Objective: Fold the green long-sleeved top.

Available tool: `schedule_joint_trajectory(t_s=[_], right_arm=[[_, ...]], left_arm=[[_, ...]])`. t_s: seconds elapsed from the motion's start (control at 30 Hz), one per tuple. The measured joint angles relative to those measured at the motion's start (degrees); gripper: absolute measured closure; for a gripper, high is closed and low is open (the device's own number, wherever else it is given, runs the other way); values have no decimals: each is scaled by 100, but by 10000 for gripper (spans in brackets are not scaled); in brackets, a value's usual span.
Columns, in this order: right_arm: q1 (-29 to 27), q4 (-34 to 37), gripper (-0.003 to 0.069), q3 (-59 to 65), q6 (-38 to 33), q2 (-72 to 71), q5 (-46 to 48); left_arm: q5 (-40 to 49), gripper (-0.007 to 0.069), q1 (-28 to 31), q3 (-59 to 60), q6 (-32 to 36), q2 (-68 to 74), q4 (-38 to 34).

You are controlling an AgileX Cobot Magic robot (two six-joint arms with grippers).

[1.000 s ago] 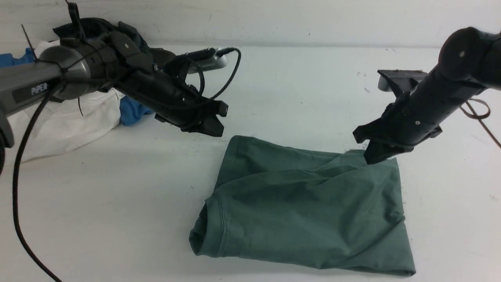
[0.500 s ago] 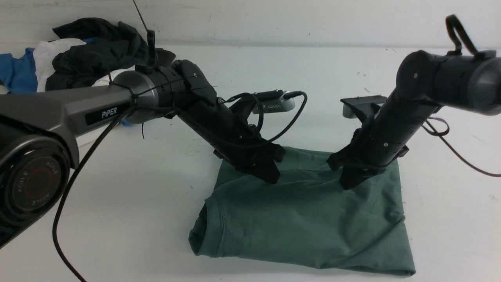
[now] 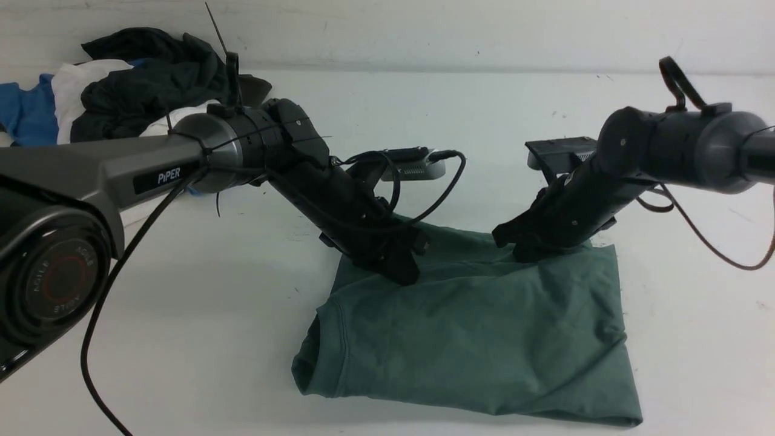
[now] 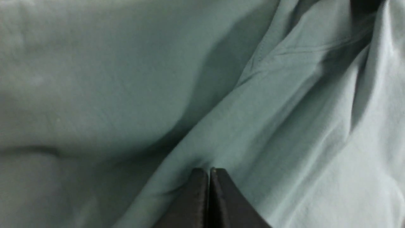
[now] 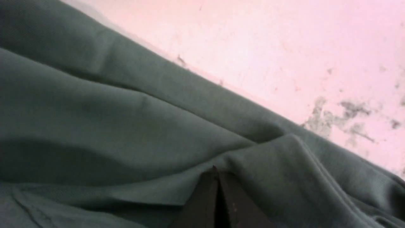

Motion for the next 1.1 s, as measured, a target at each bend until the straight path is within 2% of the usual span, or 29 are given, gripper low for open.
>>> schedule_joint_trajectory(t_s=[0.3, 0.57, 0.83, 1.1], right_arm=[[-28, -419, 672, -1, 42, -801, 413], [-295, -664, 672, 108, 132, -1050, 1902], [-315, -653, 672, 346, 243, -980, 1339], [-340, -656, 672, 331, 337, -338, 1274]], left_arm=[[329, 629, 0, 0, 0, -149, 20], [820, 629, -45, 0, -19, -259, 92], [841, 629, -252, 0, -169, -344, 384], [525, 629, -229, 0, -855, -99, 1451]])
